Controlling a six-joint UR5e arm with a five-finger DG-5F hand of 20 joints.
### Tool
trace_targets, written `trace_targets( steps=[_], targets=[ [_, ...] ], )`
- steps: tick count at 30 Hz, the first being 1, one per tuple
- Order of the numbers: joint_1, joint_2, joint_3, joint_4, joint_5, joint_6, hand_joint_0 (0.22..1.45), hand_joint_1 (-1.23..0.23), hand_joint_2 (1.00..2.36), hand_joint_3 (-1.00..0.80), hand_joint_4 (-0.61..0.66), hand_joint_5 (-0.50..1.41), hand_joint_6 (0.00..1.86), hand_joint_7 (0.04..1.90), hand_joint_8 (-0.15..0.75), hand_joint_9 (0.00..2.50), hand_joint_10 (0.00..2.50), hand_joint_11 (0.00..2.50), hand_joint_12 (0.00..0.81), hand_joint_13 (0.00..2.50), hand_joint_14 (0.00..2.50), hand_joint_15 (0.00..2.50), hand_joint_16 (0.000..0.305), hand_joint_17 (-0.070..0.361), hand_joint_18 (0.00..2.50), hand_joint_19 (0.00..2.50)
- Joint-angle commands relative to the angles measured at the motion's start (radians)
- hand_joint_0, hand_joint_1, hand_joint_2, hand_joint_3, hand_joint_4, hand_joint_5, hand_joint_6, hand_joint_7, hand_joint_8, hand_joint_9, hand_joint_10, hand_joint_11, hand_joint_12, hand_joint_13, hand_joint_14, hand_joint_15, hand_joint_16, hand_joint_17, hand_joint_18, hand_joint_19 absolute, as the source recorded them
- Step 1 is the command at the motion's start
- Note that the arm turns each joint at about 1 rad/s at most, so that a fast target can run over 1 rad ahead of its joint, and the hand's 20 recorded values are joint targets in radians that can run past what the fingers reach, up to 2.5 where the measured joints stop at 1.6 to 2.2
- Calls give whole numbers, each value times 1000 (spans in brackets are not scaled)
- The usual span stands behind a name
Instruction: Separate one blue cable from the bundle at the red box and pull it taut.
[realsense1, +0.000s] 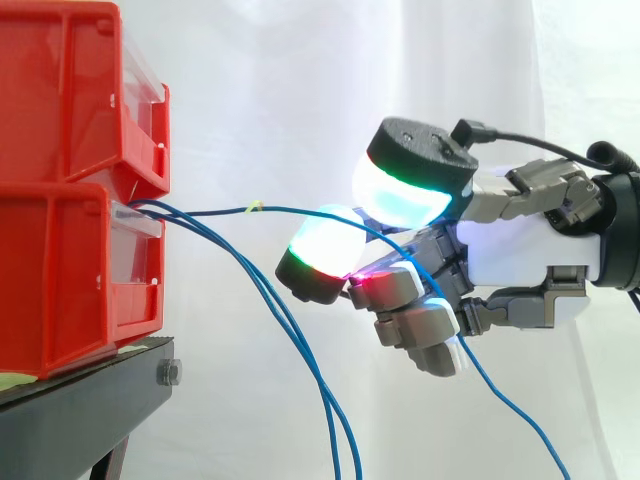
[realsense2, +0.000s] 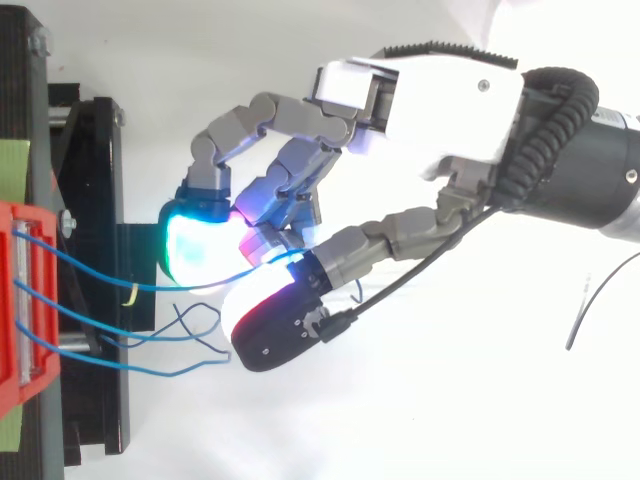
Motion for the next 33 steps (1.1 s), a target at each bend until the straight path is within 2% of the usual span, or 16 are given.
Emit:
trace_targets(
  steps=[1, 4, 5, 7, 12, 21, 29, 33],
  targets=[
    [0, -4, 0, 0, -1, -1, 708, -855, 1000, -500, 121, -205, 895, 956, 330, 1046, 4, 1617, 389, 1165, 14, 1467, 50, 113, 1042, 1003],
    [0, -9, 0, 0, -1, -1, 709, -839, 1006, -431, 91, -206, 904, 1004, 318, 1050, 131, 1648, 390, 1200, 8, 1523, 50, 112, 1055, 1003],
    [0, -9, -1, 0, -1, -1, 703, -824, 1008, -402, 84, -207, 910, 1012, 316, 1040, 305, 1617, 383, 1219, 8, 1554, 50, 113, 1064, 1001],
    [0, -9, 0, 0, -1, -1, 700, -811, 1009, -390, 85, -207, 913, 1003, 312, 1039, 451, 1595, 386, 1238, 5, 1593, 50, 113, 1073, 1001],
    [2, -9, -1, 2, 2, -1, 684, -754, 1011, -359, 84, -199, 916, 1007, 311, 1052, 564, 1578, 377, 1268, 0, 1638, 50, 113, 1081, 1021],
    [2, -9, -1, 3, -3, -1, 657, -696, 1013, -312, 129, -180, 911, 1120, 305, 1117, 550, 1647, 379, 1283, 31, 1650, 52, 117, 1096, 1048],
    [2, -9, -1, 2, -4, -1, 644, -615, 1012, -336, 174, -176, 919, 1134, 302, 1123, 531, 1666, 378, 1278, 45, 1643, 52, 118, 1082, 1072],
    [2, -9, -1, 2, -4, -1, 656, -644, 1015, -282, 165, -174, 930, 1115, 313, 1112, 614, 1638, 378, 1285, 26, 1650, 52, 118, 1088, 1045]
  ],
)
